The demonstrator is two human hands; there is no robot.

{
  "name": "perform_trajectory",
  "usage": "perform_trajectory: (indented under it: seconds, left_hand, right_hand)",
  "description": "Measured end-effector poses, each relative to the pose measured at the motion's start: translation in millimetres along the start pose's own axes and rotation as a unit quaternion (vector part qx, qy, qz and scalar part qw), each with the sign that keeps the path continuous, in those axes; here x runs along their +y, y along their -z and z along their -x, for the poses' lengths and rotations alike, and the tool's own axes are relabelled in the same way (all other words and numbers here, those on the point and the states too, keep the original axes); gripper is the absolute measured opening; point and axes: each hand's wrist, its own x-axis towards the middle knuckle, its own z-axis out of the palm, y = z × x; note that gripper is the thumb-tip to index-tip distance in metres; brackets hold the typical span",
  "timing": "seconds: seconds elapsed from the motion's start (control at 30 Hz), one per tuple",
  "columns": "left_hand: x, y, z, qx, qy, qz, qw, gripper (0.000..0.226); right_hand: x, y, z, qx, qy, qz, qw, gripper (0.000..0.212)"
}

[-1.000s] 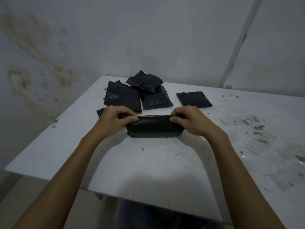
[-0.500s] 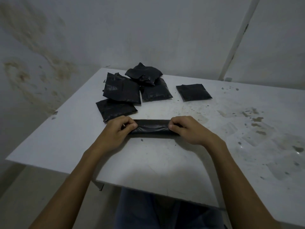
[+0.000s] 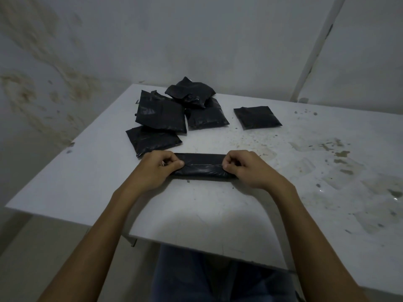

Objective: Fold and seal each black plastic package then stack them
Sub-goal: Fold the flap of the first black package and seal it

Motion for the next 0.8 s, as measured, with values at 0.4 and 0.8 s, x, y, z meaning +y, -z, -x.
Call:
perform_trajectory:
  seconds: [0.4, 0.8]
  left_hand:
    - [-1.7, 3.0, -2.7, 0.004, 0.001, 0.024, 1.000, 0.022]
    - [-16.1, 6.1, -10.3, -0.059, -0.090, -0.037, 0.993, 0.033]
  right_hand:
    - [-6.8, -1.8, -5.2, 0.048, -0.080, -0.030, 0.995, 0.011]
    - [3.0, -1.6, -11.3, 0.118, -0.114, -0.098, 0.982, 0.026]
